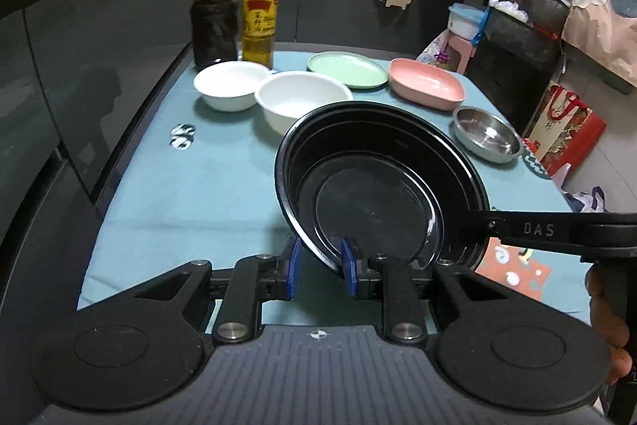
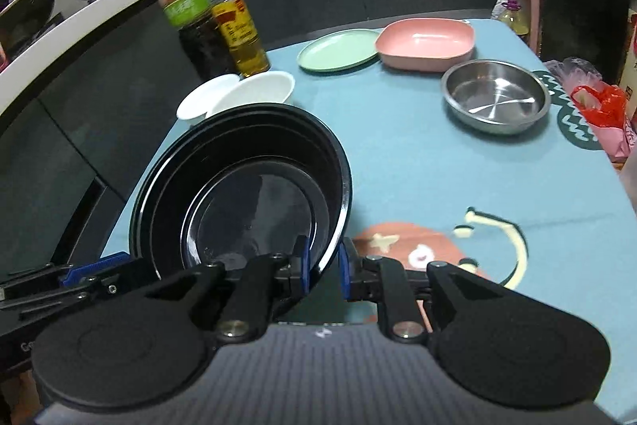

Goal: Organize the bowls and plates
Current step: 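Carry the black bowl toward the table edge, set it down, open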

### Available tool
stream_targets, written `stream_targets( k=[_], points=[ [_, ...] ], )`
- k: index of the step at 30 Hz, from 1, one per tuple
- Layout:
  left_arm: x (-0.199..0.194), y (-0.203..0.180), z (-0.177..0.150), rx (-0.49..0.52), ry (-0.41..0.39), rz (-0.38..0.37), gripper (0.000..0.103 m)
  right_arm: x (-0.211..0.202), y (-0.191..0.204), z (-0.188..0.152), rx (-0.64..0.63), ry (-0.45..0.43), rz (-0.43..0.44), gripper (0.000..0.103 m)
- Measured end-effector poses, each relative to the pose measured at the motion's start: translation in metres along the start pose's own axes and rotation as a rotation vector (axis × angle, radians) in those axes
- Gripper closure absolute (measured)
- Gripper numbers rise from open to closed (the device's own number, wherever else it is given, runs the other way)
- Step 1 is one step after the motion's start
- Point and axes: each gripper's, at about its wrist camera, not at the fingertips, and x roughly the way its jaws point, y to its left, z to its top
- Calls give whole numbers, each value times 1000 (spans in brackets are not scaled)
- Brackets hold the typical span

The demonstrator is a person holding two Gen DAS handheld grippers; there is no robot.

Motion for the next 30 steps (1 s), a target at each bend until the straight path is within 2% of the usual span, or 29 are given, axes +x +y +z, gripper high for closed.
stream_targets(
  k=[13,17,20,24,30],
  points=[
    [8,8,-5,-4,24,-15,82,3,5,-11,12,20,-5,86],
    [14,13,-5,-27,46,-27,82,11,-1,-11,37,56,11,85],
    [15,21,-4,-51,51,-32,82,13,-7,-12,58,66,20,80],
    [8,33,-1,-79,28,-29,78,8,-15,-10,83,43,13,71],
    [2,47,13,-131,-31,3,77,-5,-17,10,66,-33,-14,69]
  ],
)
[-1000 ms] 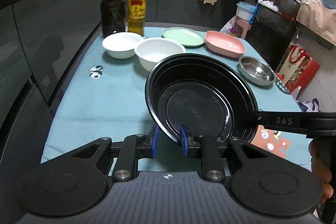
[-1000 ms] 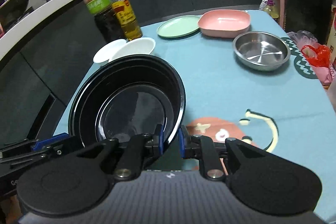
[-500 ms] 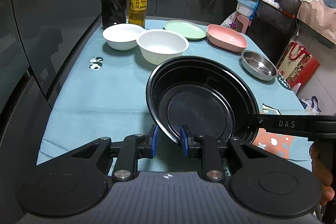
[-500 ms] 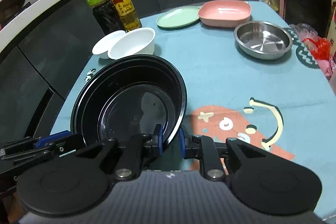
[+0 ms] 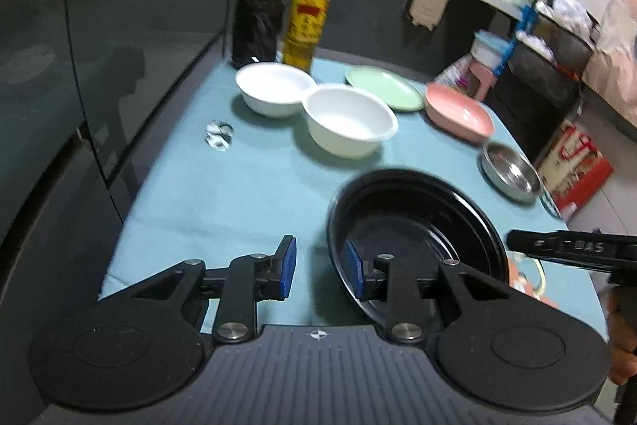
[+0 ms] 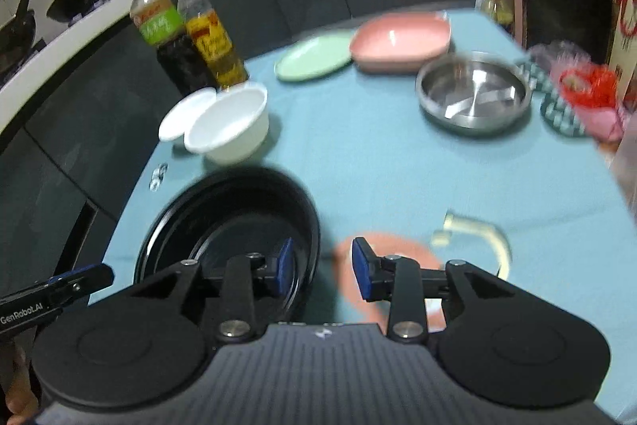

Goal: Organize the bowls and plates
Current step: 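Carry the black bowl toward the table edge, set it down, open, then move the left gripper to the large white bowl and grasp its rim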

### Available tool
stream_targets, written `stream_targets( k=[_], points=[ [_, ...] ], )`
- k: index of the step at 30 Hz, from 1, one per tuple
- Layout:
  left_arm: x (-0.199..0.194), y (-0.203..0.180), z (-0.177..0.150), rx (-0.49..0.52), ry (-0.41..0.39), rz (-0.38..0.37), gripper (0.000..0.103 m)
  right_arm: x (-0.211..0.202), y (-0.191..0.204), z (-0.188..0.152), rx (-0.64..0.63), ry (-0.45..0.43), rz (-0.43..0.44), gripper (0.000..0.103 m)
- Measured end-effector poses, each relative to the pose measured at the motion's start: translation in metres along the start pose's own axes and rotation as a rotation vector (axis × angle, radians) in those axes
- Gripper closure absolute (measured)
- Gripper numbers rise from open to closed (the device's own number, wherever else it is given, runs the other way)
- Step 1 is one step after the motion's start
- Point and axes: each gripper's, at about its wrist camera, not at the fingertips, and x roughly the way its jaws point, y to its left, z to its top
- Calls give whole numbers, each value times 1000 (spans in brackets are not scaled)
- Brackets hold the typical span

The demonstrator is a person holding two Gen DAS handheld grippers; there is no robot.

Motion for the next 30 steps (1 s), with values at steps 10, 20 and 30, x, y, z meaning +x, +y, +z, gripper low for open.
stream_targets(
  k=[10,20,30],
  points=[
    [21,3,35,-20,-28,45,76,13,9,33,-89,-8,-9,64],
    [71,-3,77,-59,1,42,73,51,18,83,-119,51,15,64],
    [124,-12,106,-54,67,71,73,109,34,116,-141,137,62,64]
  ],
)
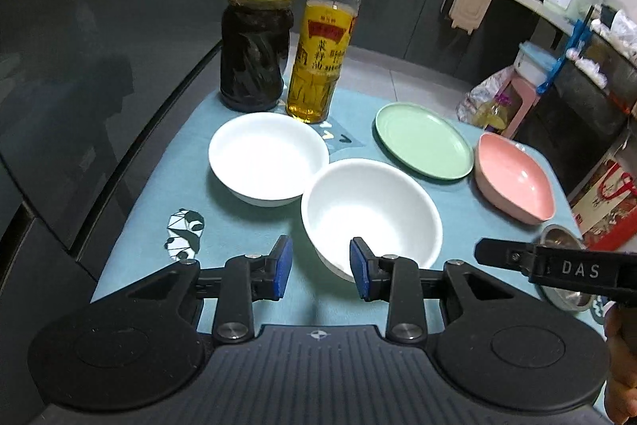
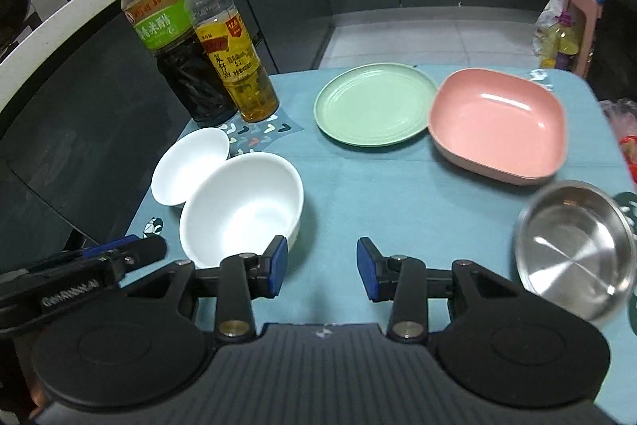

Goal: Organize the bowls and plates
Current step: 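Move the left gripper to the large white bowl and grasp its rim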

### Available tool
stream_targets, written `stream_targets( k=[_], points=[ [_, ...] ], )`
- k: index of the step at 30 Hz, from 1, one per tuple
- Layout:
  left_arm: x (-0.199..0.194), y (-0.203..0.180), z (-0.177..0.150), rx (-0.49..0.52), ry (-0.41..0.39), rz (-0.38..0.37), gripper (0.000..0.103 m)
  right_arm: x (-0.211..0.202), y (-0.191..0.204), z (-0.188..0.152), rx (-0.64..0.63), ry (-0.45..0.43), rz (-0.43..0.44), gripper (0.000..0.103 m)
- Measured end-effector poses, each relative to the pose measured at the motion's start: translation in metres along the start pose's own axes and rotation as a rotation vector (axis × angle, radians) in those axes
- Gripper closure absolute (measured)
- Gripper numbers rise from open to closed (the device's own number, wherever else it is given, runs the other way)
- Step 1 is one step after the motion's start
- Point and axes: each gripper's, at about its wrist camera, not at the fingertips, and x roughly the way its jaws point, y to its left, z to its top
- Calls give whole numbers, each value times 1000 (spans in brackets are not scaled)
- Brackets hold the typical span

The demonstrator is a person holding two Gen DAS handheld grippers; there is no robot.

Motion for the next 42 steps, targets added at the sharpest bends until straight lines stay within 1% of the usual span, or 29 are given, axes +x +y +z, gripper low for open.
stream_targets(
  k=[7,11,18,28,42],
  points=[
    [25,4,9,-8,48,5,73,22,6,17,-6,30,33,64],
    [34,6,12,-12,70,7,73,38,11,26,-23,49,36,64],
    [48,11,13,-16,99,9,73,64,14,27,-23,99,37,64],
    [60,10,13,-18,126,-2,73,74,14,27,-20,117,29,64],
    [71,11,11,-8,136,-21,73,89,17,25,-31,137,20,64]
  ],
)
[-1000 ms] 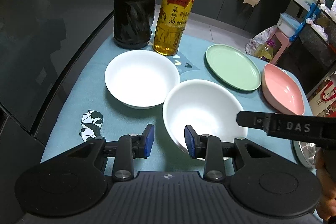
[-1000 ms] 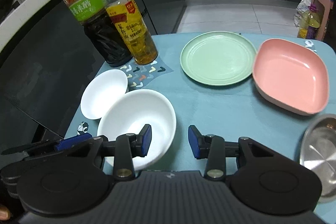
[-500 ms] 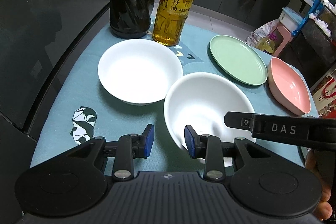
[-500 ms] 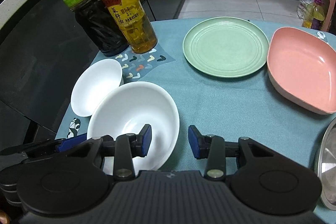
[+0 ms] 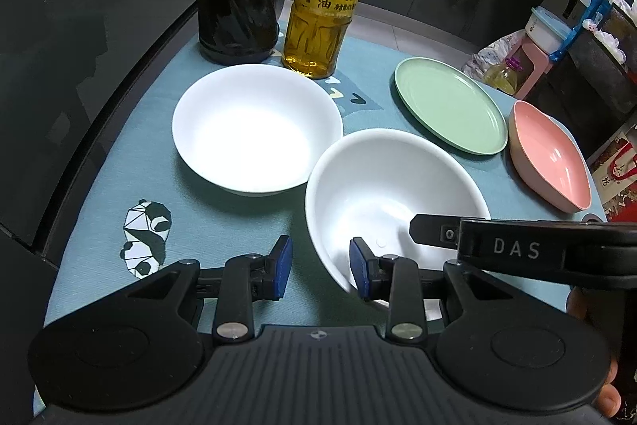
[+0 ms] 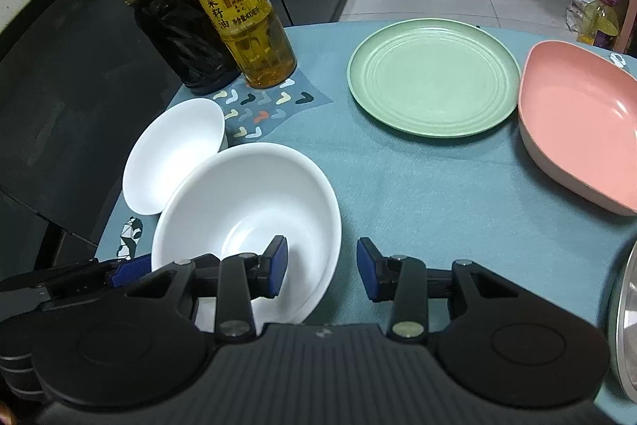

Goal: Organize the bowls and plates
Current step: 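Move the left gripper to the large white bowl and grasp its rim, then lift the large white bowl and lower it into the black bowl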

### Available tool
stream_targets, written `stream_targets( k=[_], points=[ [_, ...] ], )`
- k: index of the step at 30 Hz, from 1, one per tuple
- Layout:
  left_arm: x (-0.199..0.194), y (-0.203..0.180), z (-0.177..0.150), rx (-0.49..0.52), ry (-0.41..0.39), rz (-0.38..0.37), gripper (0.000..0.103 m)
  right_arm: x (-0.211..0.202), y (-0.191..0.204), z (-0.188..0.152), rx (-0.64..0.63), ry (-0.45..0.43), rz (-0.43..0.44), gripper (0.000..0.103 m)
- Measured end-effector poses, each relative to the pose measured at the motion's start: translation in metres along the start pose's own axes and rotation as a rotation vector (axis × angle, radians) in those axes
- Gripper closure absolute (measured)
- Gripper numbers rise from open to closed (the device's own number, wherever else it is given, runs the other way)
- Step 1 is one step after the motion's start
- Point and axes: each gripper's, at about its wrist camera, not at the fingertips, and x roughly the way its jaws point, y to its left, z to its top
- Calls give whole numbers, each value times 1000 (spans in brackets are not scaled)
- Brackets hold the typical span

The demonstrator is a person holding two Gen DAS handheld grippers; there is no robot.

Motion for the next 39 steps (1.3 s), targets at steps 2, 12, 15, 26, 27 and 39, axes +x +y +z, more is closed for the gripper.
stream_targets(
  k=[2,12,15,26,27,39],
  points=[
    [1,0,0,1,1,-1,73,2,0,1,-2,-2,-3,64],
    [-1,-8,-5,60,-29,-10,87,5,3,0,-47,-11,-7,87],
    [-8,-9,-5,61,-41,-19,87,0,4,-2,-53,-23,-12,87],
    [-43,-23,-16,88,-96,-53,87,-43,7,-19,-55,-93,-26,87],
    [-46,-25,-17,91,-101,-55,87,-47,7,-21,-55,-98,-26,87],
    [-88,-31,-37,118,-159,-69,87,-86,18,-47,-66,-139,-19,86]
  ],
)
